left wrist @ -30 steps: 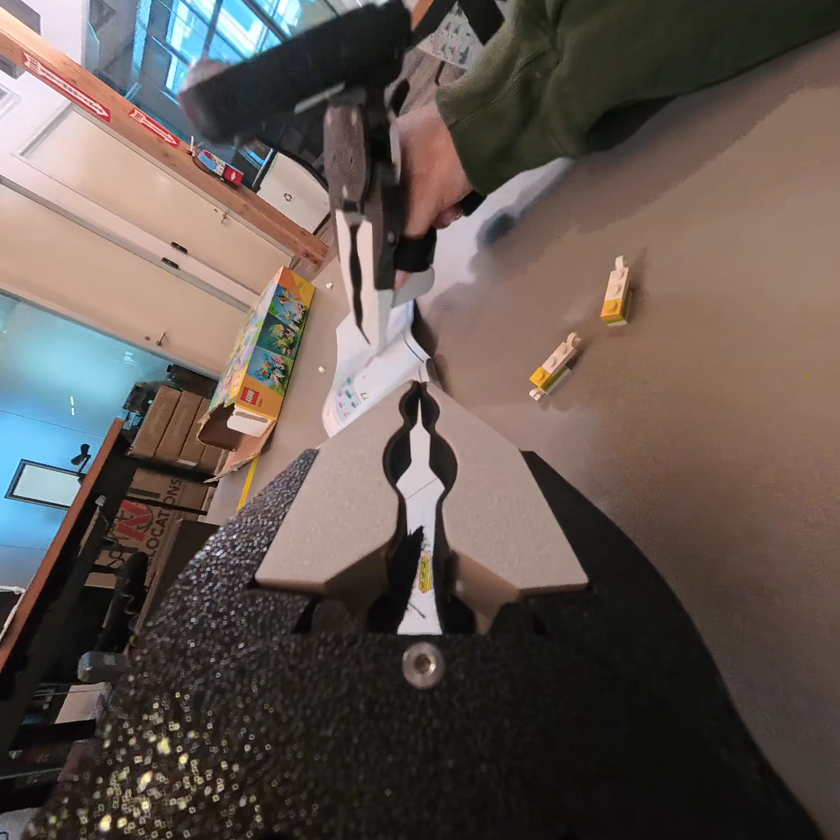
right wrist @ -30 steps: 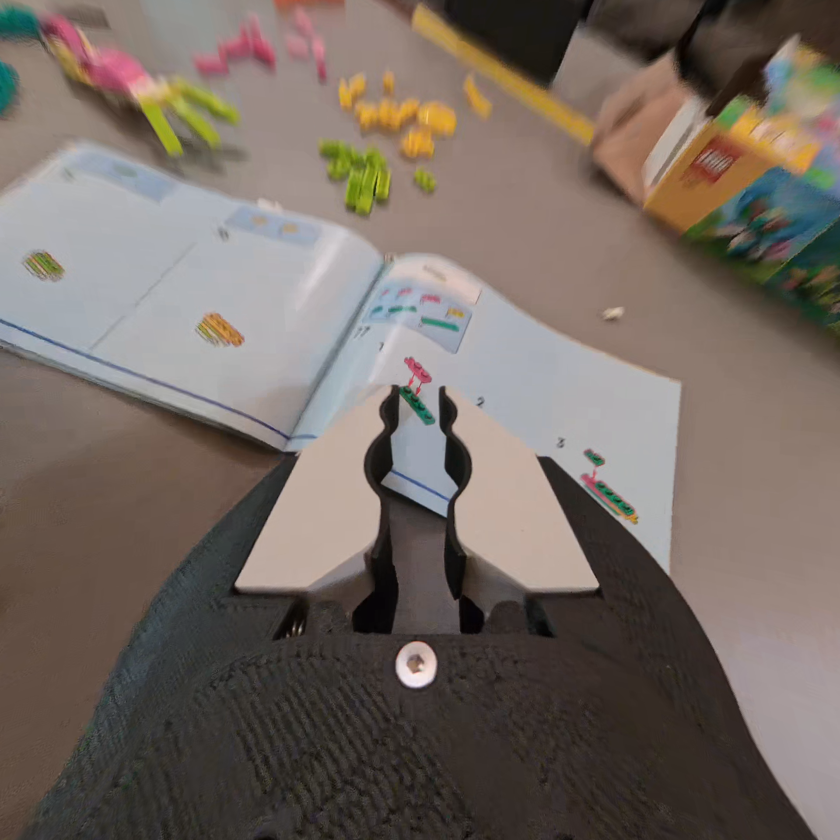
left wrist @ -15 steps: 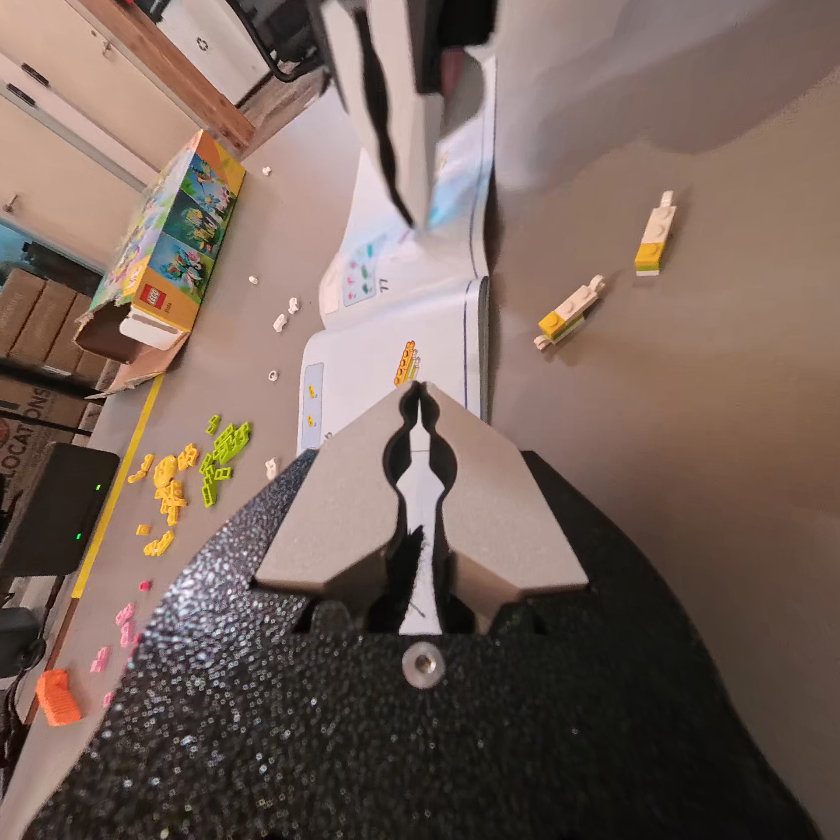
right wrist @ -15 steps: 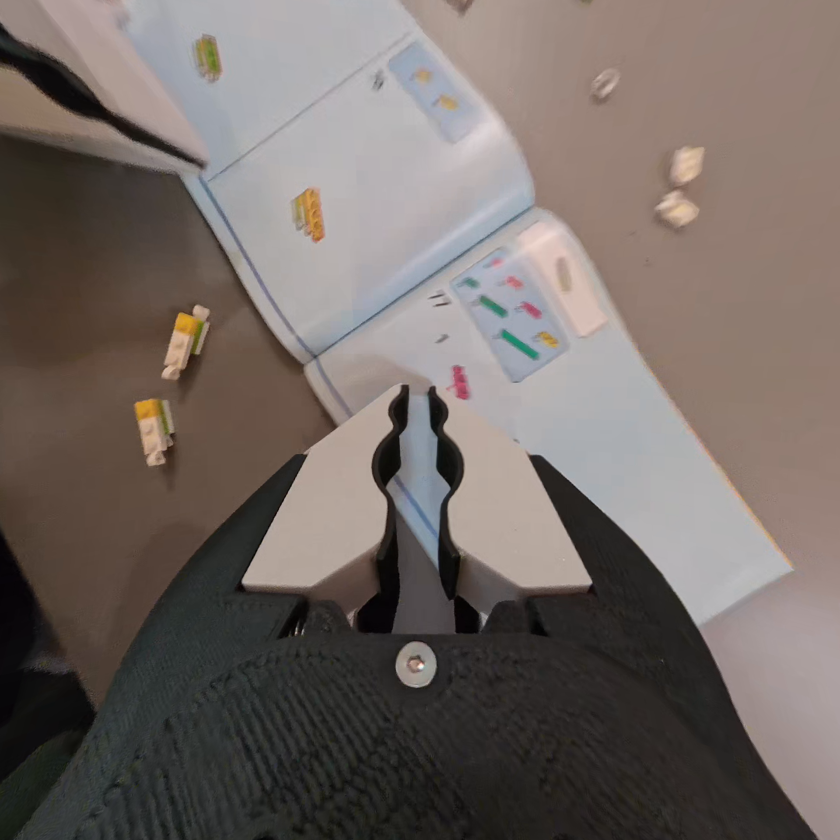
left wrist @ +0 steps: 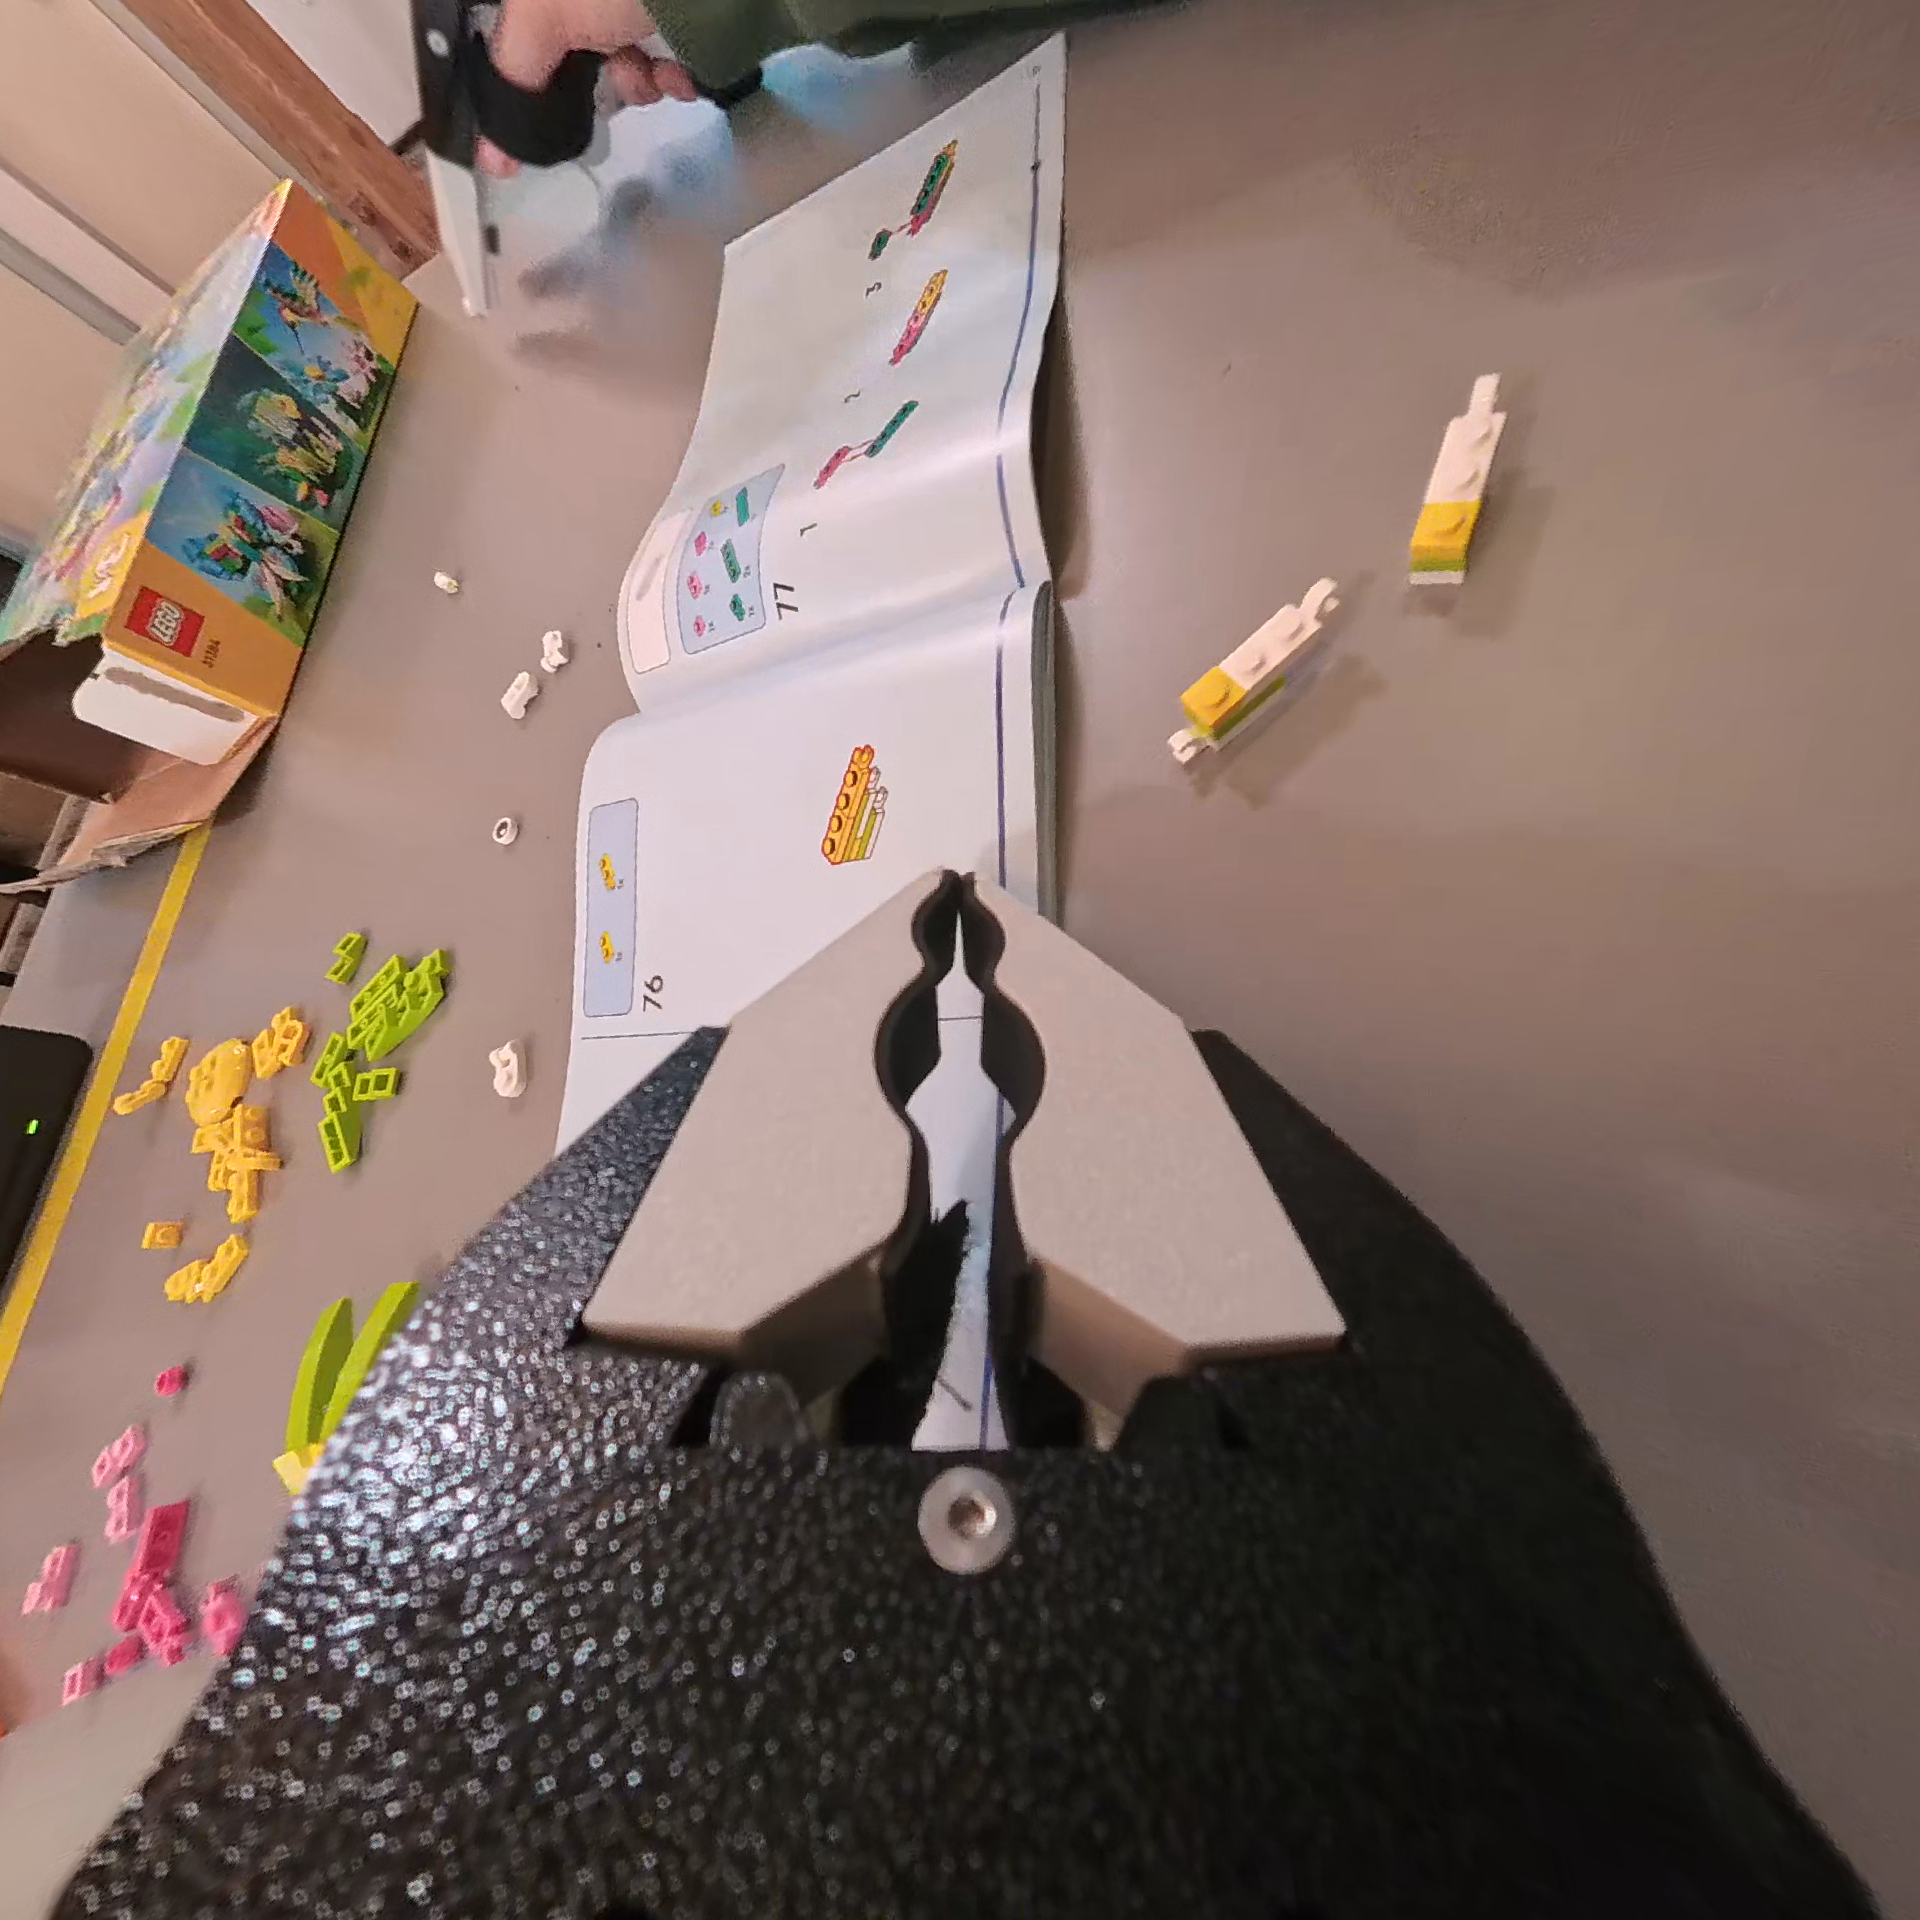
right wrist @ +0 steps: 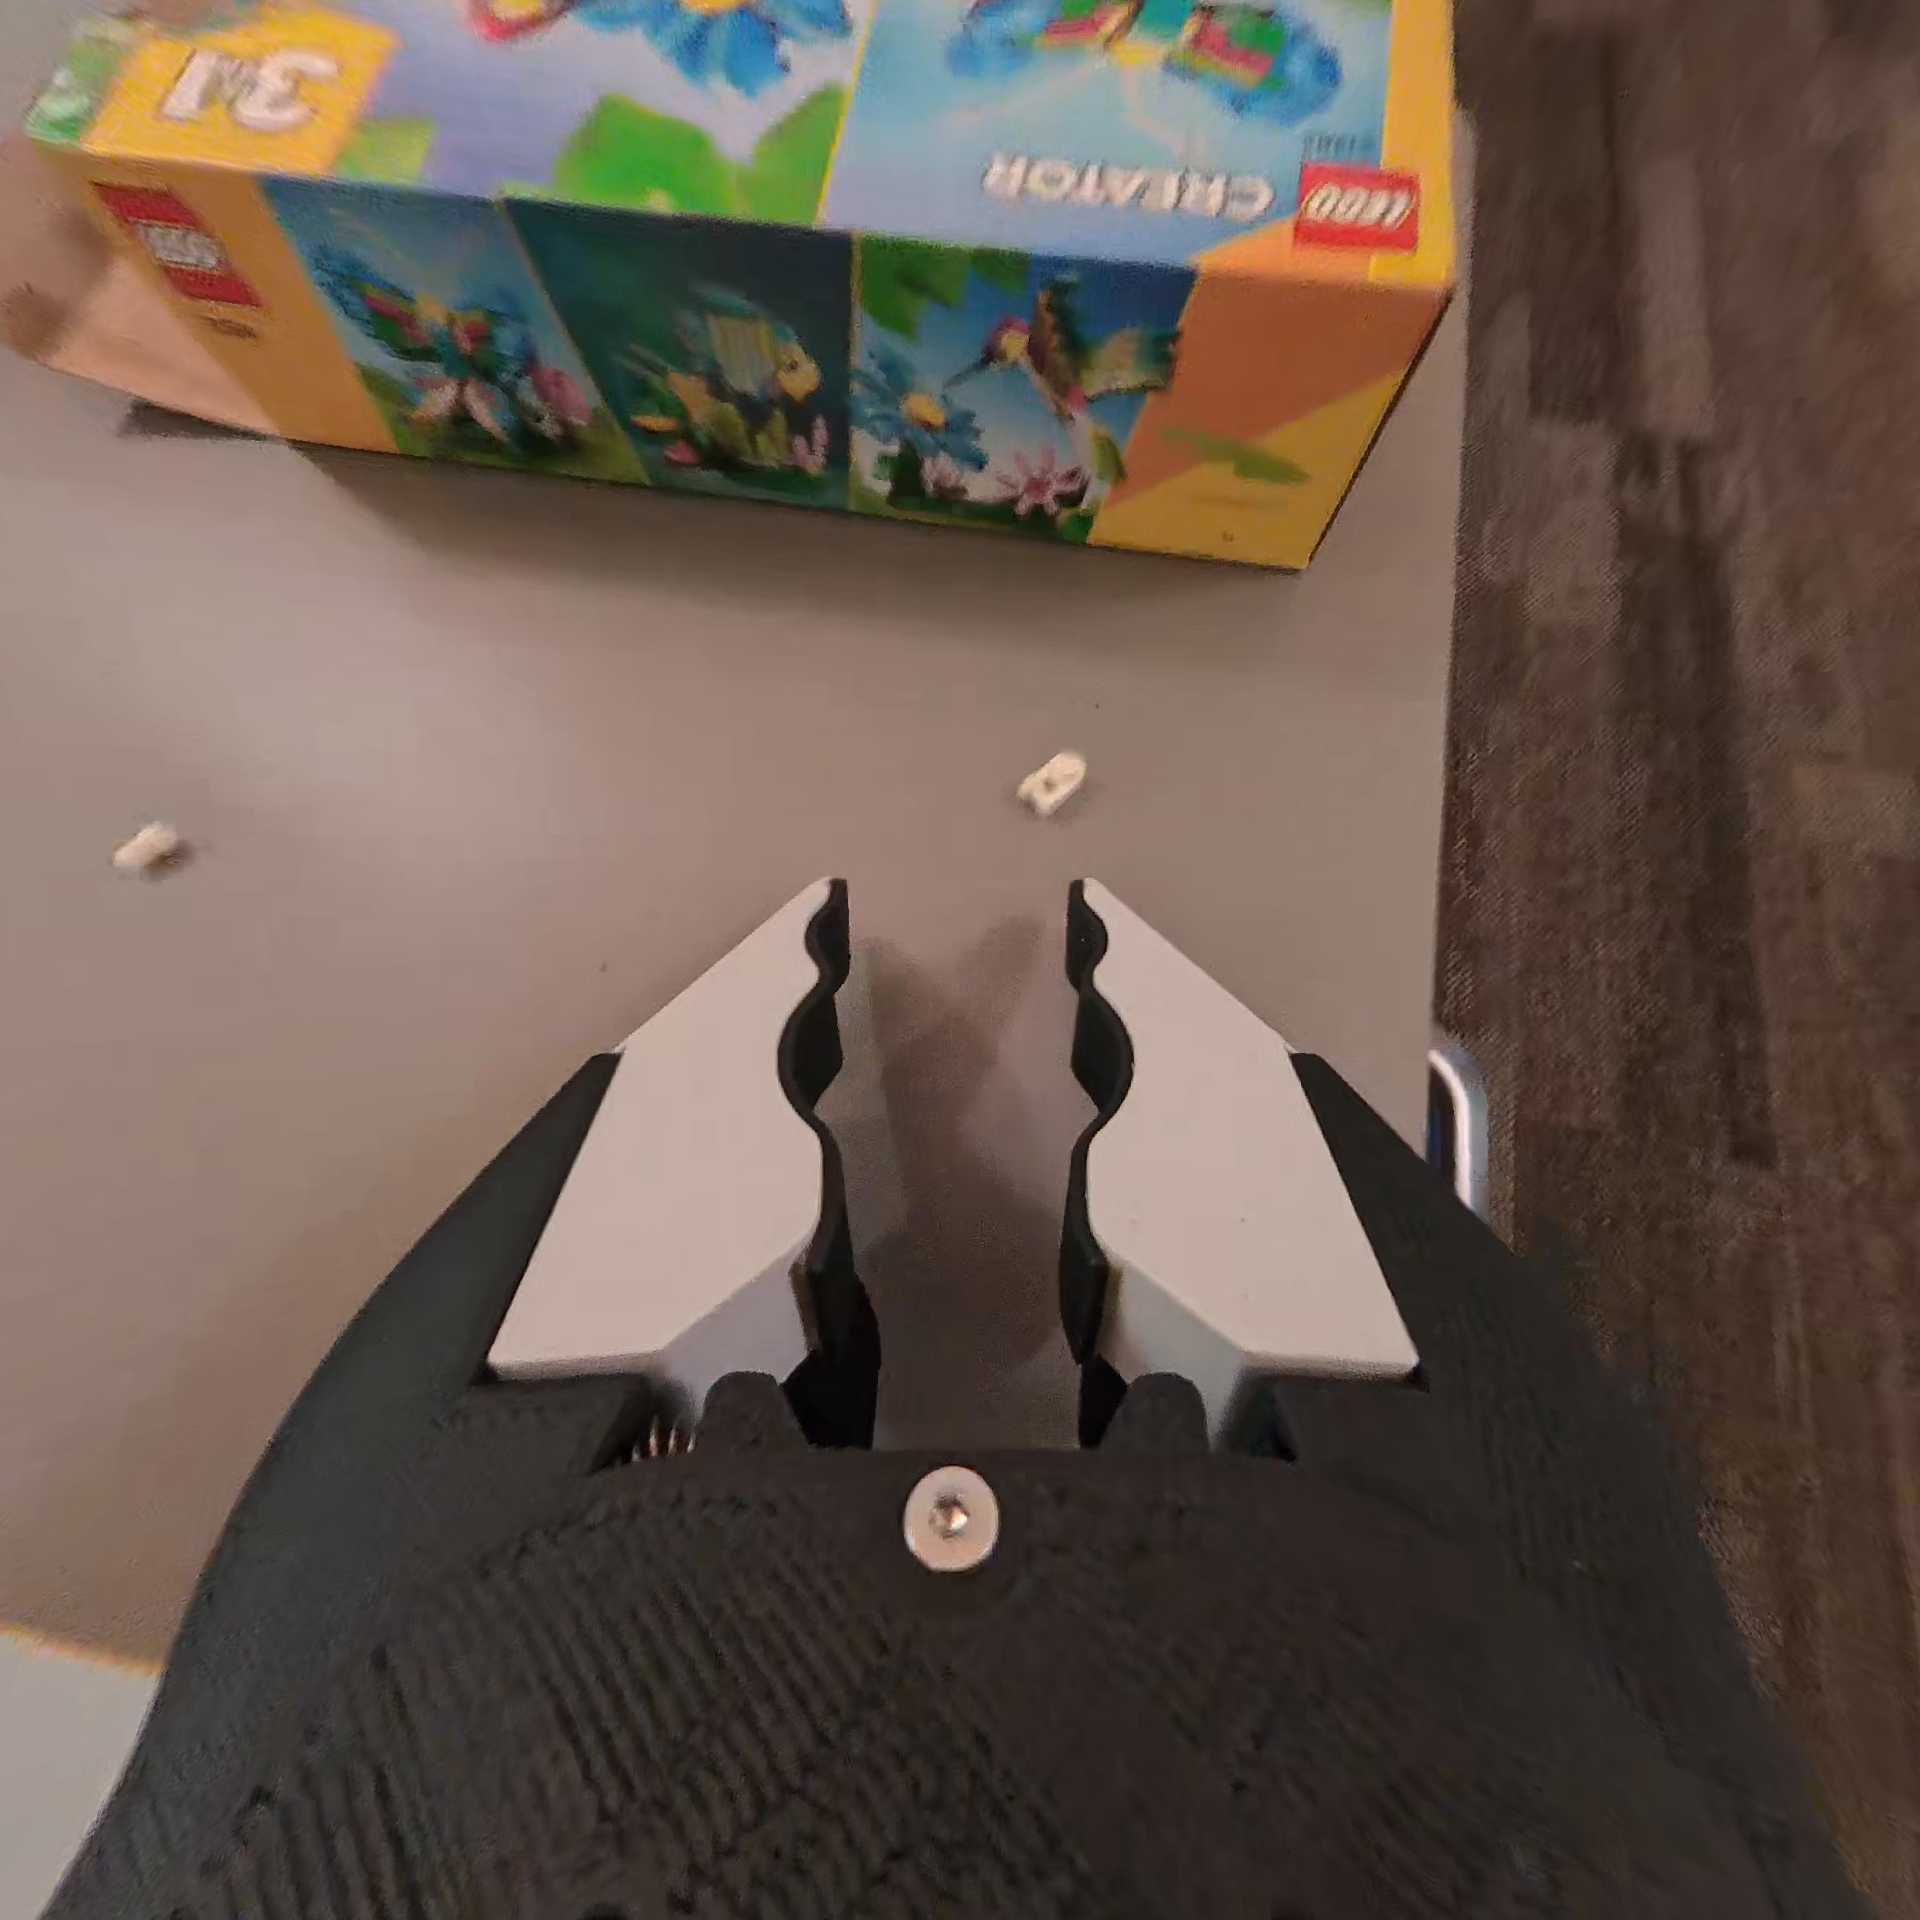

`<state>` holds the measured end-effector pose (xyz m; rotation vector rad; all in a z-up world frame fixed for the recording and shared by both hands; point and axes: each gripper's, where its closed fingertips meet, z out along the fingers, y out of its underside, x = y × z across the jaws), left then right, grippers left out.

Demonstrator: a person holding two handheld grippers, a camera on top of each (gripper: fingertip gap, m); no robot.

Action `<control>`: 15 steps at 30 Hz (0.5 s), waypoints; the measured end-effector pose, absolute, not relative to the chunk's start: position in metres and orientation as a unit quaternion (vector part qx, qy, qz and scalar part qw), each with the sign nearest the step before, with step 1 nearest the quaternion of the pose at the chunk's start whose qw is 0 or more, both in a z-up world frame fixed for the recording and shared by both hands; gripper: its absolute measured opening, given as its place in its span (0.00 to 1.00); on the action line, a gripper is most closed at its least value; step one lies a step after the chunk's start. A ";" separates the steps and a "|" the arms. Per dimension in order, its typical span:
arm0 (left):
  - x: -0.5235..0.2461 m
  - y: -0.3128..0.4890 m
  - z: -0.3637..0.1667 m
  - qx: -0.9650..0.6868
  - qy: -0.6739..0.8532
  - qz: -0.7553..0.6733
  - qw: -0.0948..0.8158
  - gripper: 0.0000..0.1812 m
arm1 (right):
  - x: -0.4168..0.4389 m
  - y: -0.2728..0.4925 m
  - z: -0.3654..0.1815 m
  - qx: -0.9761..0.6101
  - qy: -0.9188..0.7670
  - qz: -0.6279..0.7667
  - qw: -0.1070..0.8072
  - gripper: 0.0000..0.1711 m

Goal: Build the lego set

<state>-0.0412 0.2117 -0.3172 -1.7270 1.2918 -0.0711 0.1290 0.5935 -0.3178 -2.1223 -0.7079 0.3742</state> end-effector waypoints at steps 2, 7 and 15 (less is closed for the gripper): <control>-0.041 0.212 -0.317 -0.707 0.525 -0.036 0.473 0.00 | 0.127 0.605 -0.317 -0.850 -0.275 0.150 0.424 0.20; -0.040 0.212 -0.317 -0.711 0.518 -0.053 0.474 0.00 | 0.126 0.620 -0.325 -0.864 -0.267 0.127 0.407 0.16; -0.040 0.212 -0.316 -0.711 0.515 -0.058 0.475 0.00 | 0.117 0.616 -0.324 -0.852 -0.300 0.131 0.409 0.04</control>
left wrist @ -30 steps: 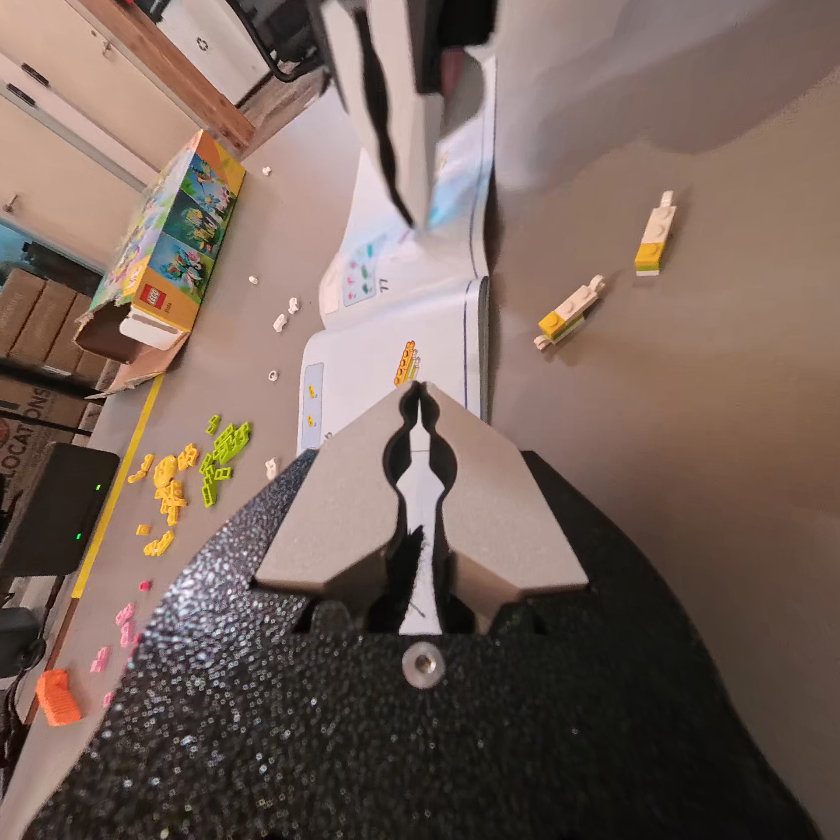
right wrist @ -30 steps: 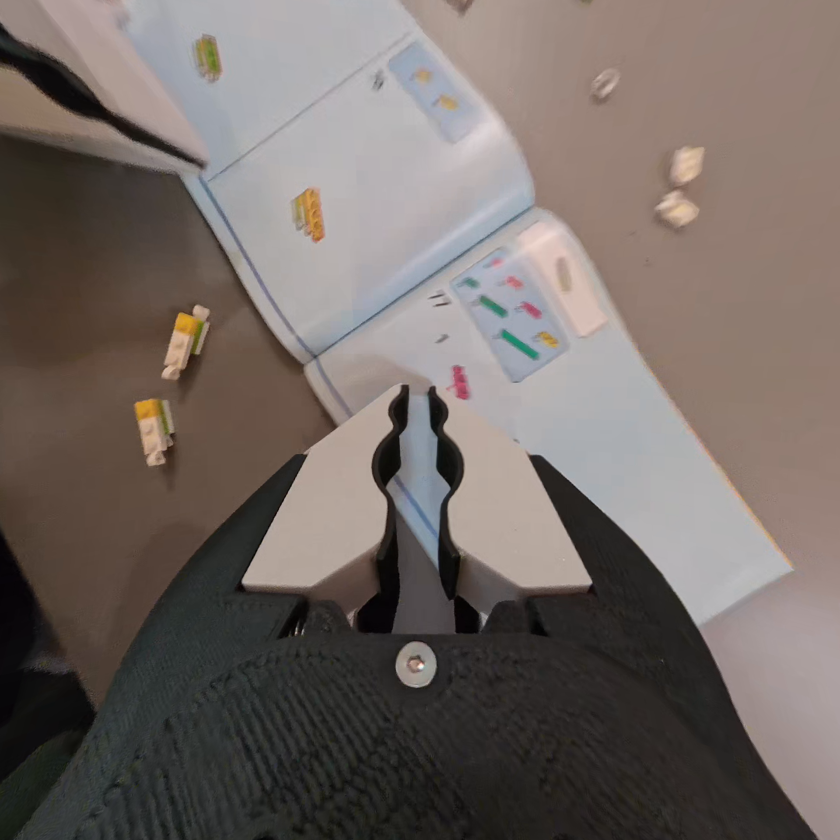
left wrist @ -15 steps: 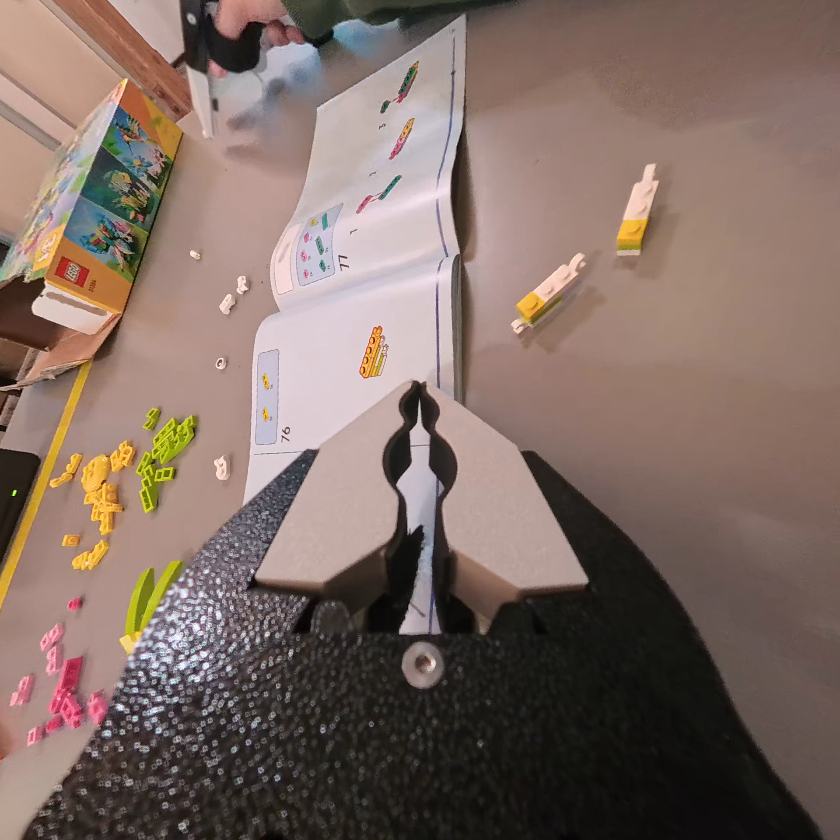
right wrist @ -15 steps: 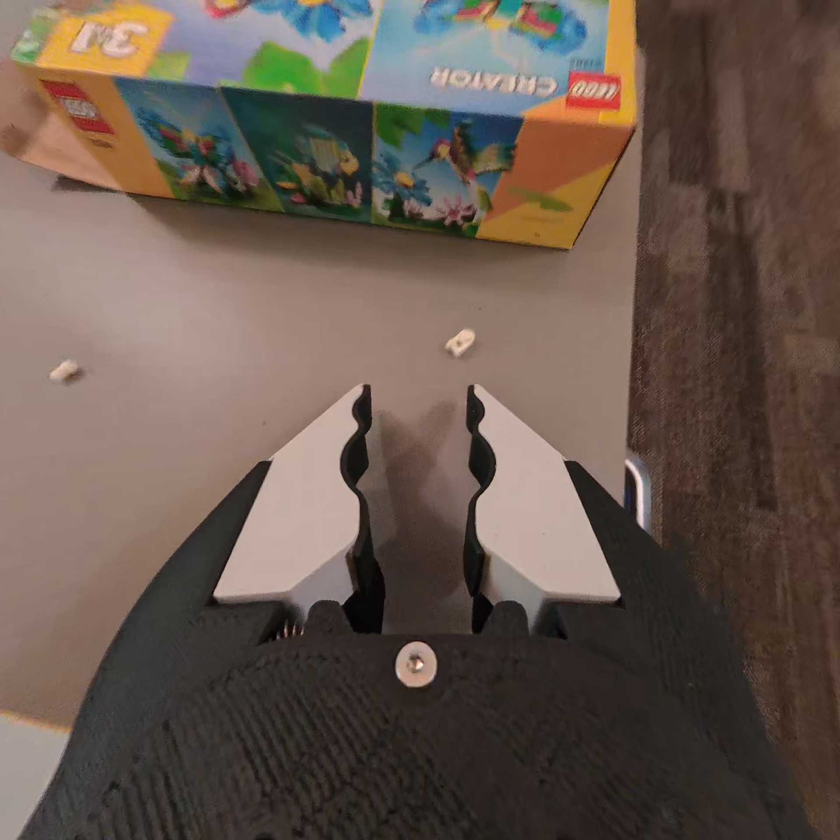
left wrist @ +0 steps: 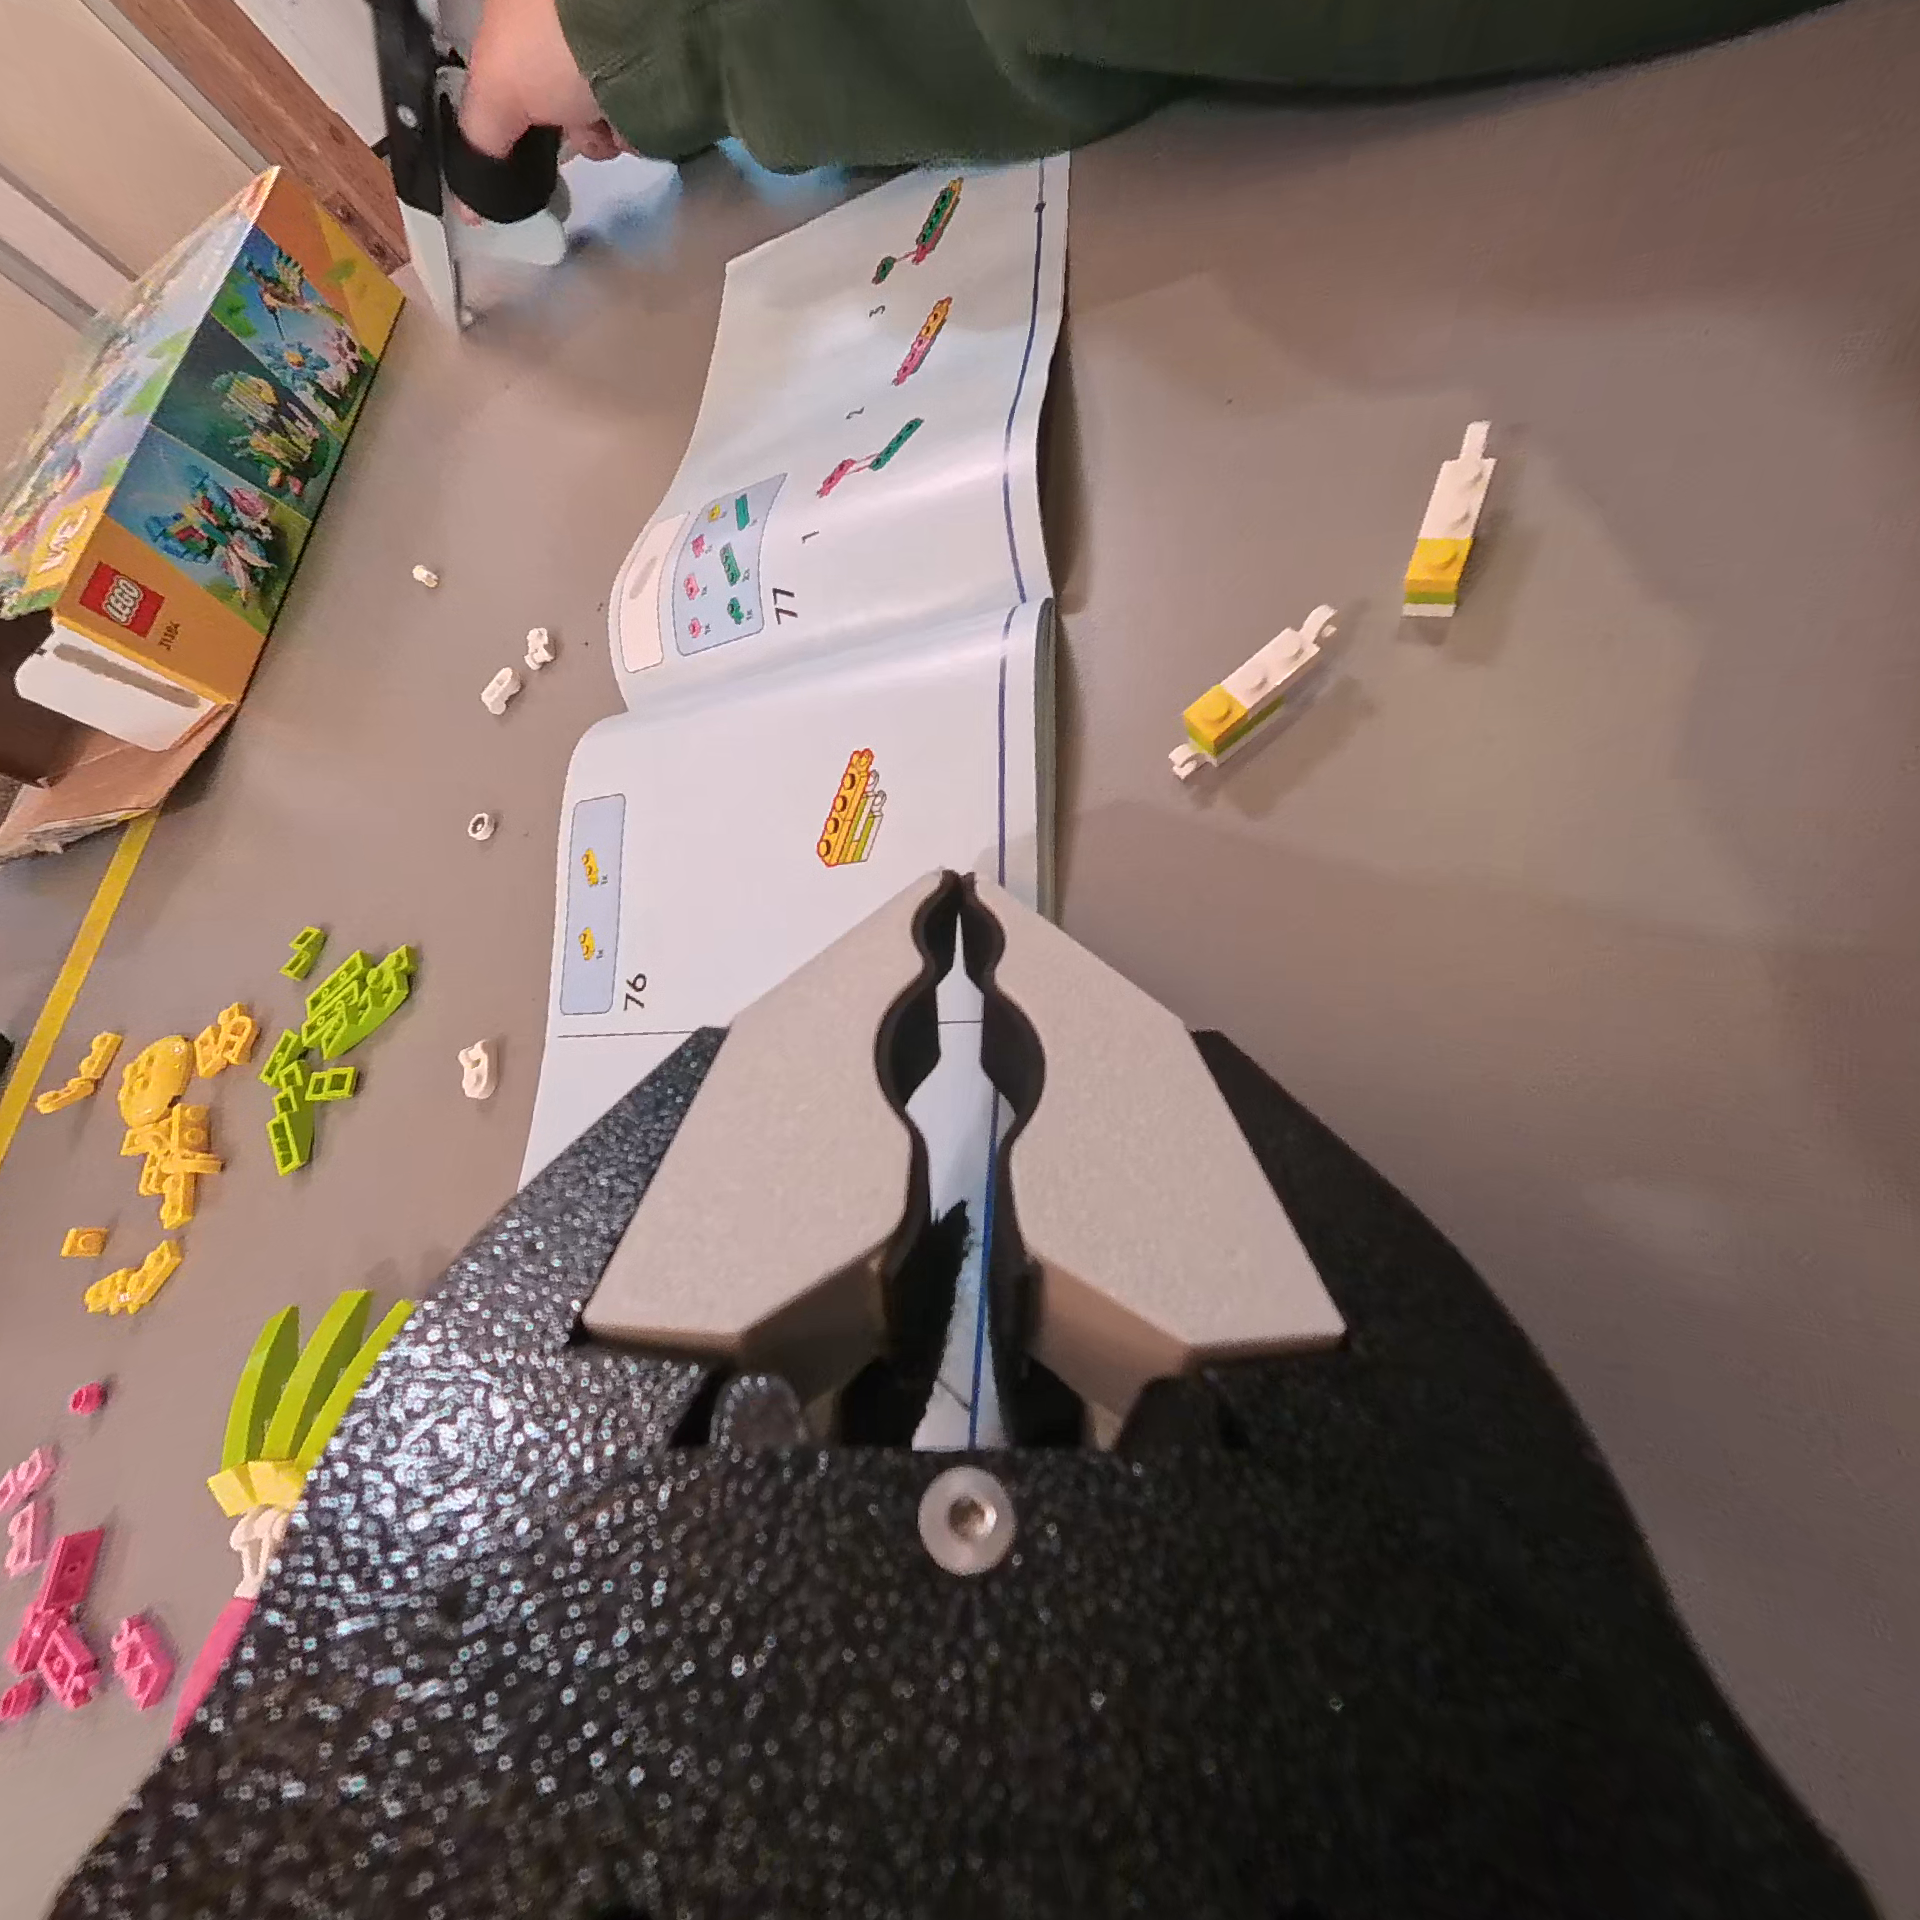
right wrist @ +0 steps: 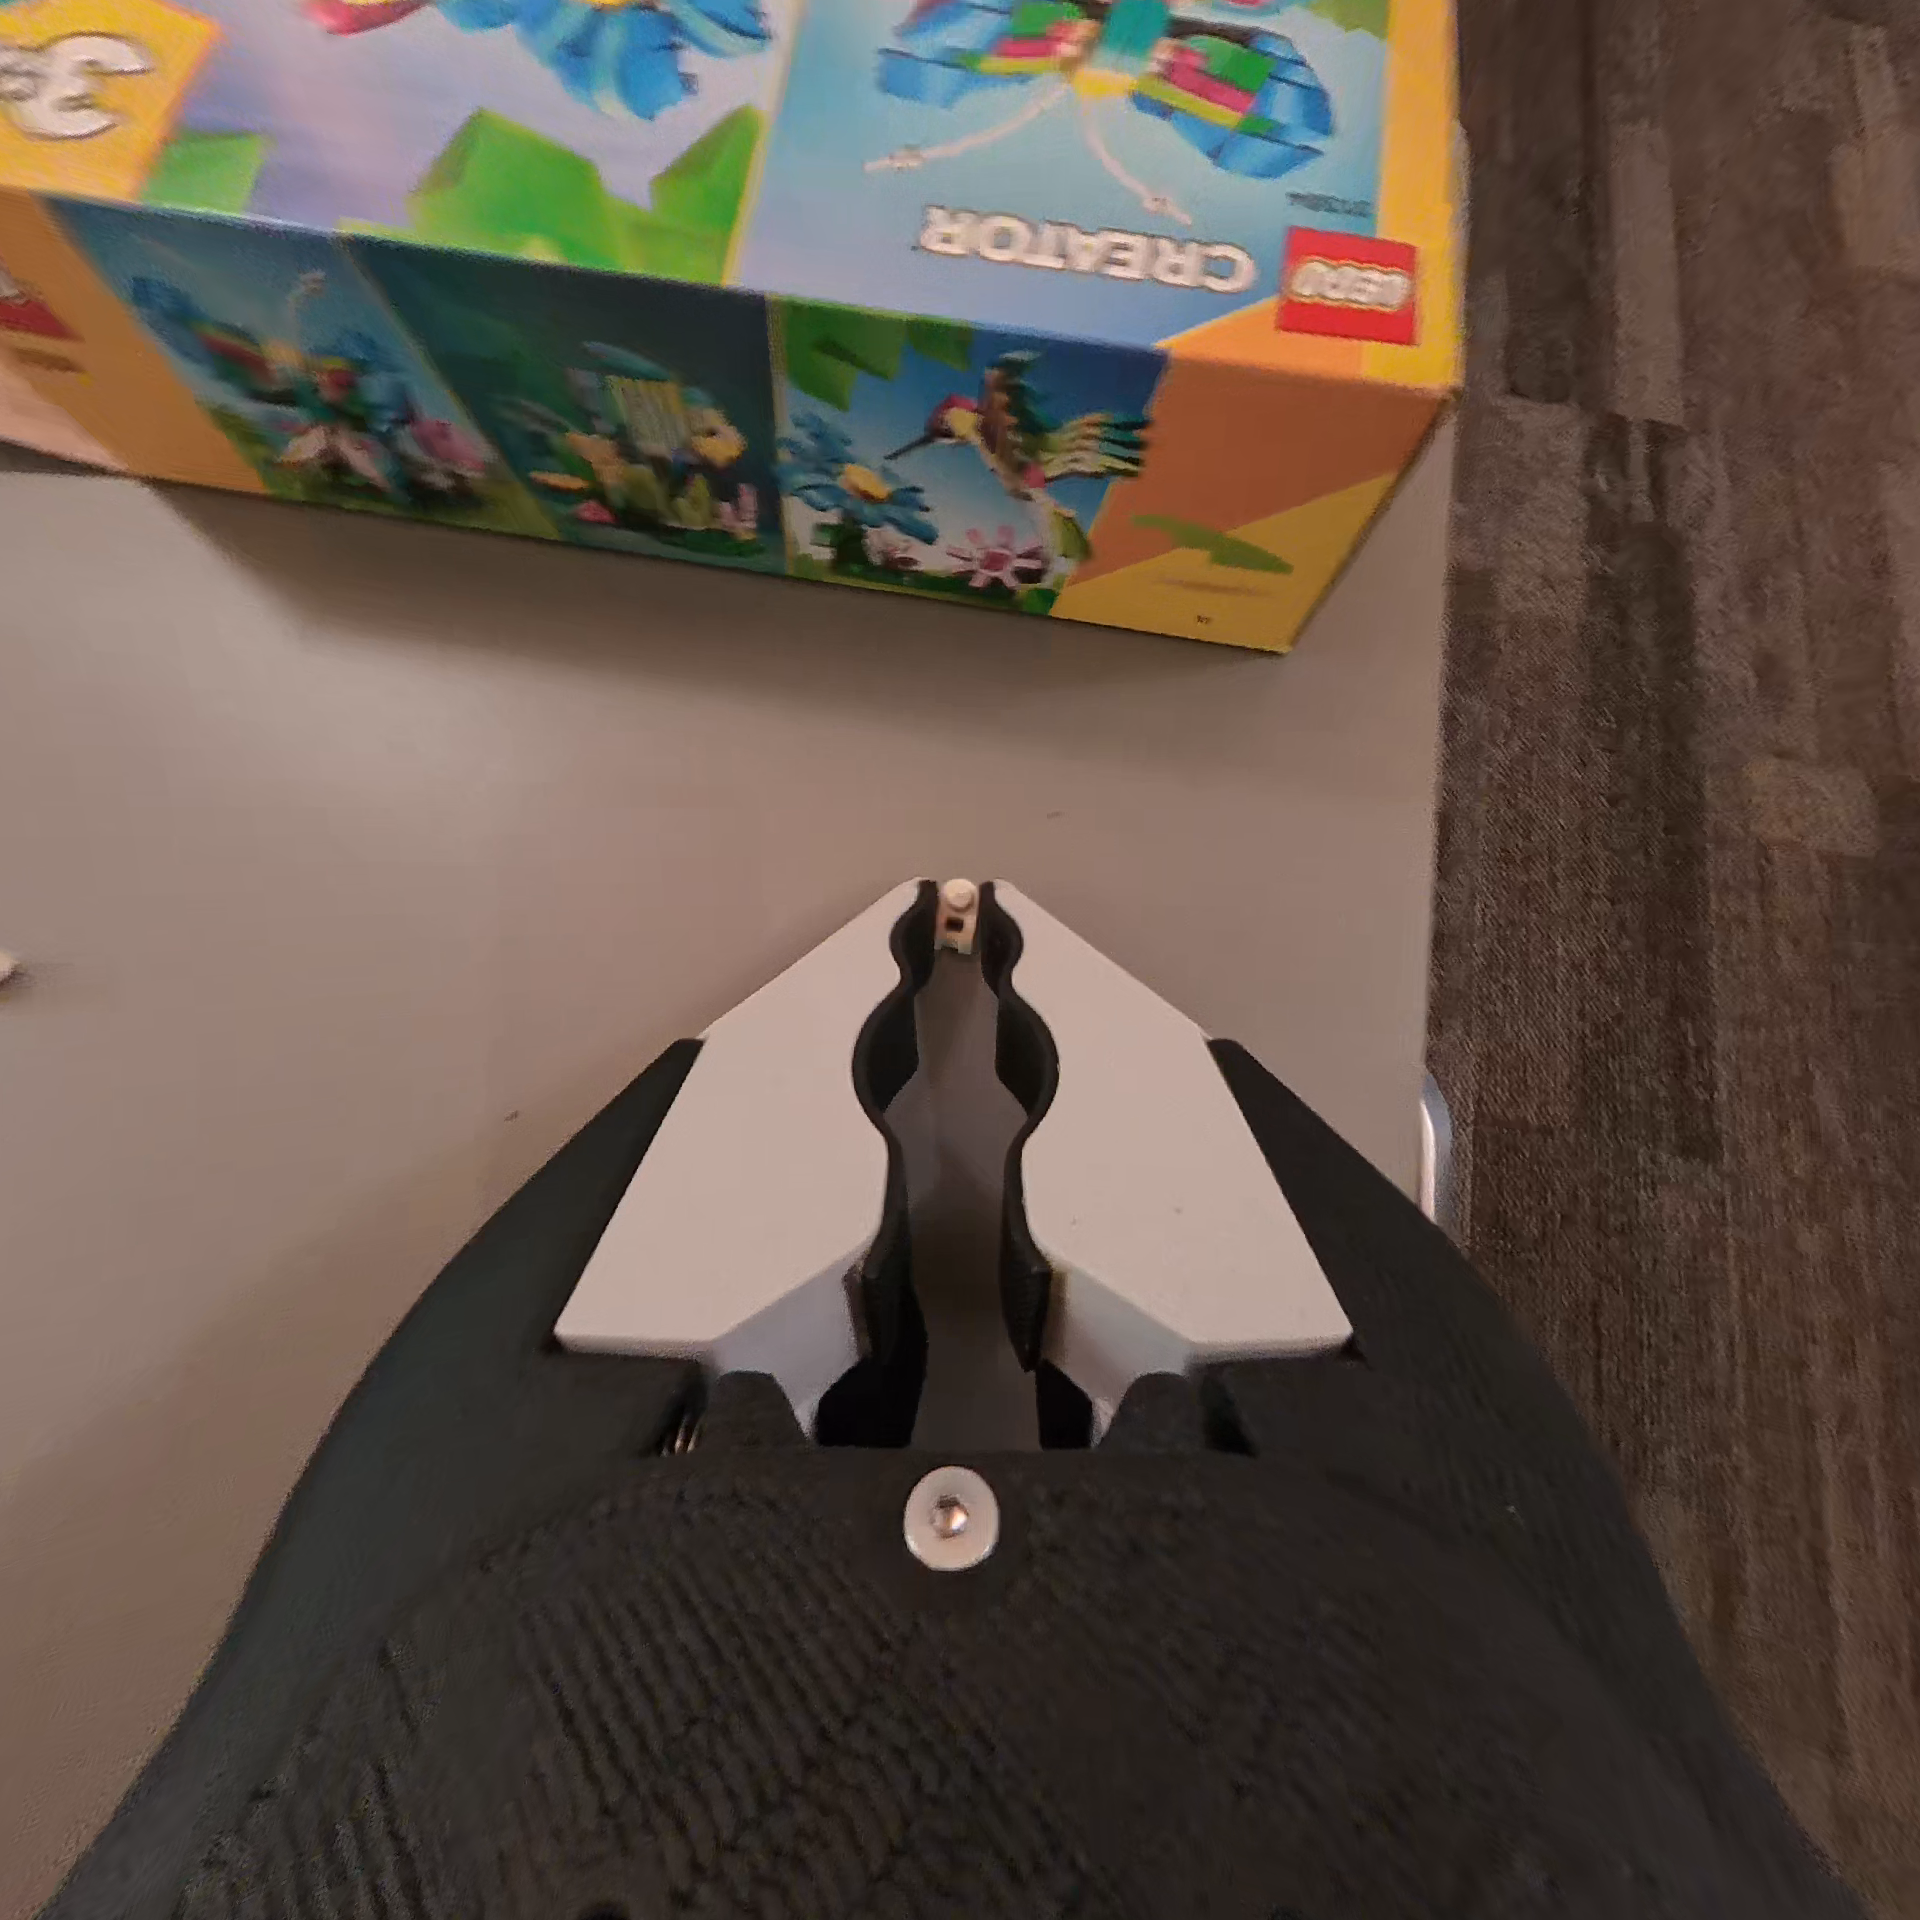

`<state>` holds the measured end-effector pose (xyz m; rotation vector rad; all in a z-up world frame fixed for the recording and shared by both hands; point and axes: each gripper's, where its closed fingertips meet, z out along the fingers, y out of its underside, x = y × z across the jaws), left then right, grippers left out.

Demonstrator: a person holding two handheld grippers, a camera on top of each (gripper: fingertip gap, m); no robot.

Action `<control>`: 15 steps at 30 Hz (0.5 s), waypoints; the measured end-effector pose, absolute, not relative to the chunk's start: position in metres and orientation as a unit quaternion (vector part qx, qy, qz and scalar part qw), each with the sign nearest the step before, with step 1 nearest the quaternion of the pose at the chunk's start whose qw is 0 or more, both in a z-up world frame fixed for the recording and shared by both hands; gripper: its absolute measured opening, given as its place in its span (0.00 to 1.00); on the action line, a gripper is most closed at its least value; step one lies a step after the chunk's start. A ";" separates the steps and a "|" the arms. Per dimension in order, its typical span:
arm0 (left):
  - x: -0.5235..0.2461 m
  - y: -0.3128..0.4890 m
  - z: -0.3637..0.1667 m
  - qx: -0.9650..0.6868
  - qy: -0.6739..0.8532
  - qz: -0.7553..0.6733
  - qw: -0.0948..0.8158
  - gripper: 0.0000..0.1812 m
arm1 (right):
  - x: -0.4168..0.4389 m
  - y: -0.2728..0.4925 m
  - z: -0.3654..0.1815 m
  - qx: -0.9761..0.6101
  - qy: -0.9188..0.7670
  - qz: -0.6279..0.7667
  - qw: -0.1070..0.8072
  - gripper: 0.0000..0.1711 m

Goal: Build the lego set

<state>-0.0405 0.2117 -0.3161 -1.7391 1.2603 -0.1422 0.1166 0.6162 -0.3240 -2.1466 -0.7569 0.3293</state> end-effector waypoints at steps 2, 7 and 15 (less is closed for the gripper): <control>-0.041 0.212 -0.316 -0.711 0.515 -0.059 0.475 0.00 | 0.100 0.601 -0.316 -0.816 -0.359 0.155 0.426 0.03; -0.040 0.212 -0.316 -0.710 0.515 -0.060 0.476 0.00 | 0.036 0.516 -0.292 -0.675 -0.534 0.269 0.432 0.03; -0.040 0.212 -0.315 -0.711 0.512 -0.067 0.478 0.00 | -0.076 0.382 -0.299 -0.550 -0.714 0.324 0.289 0.04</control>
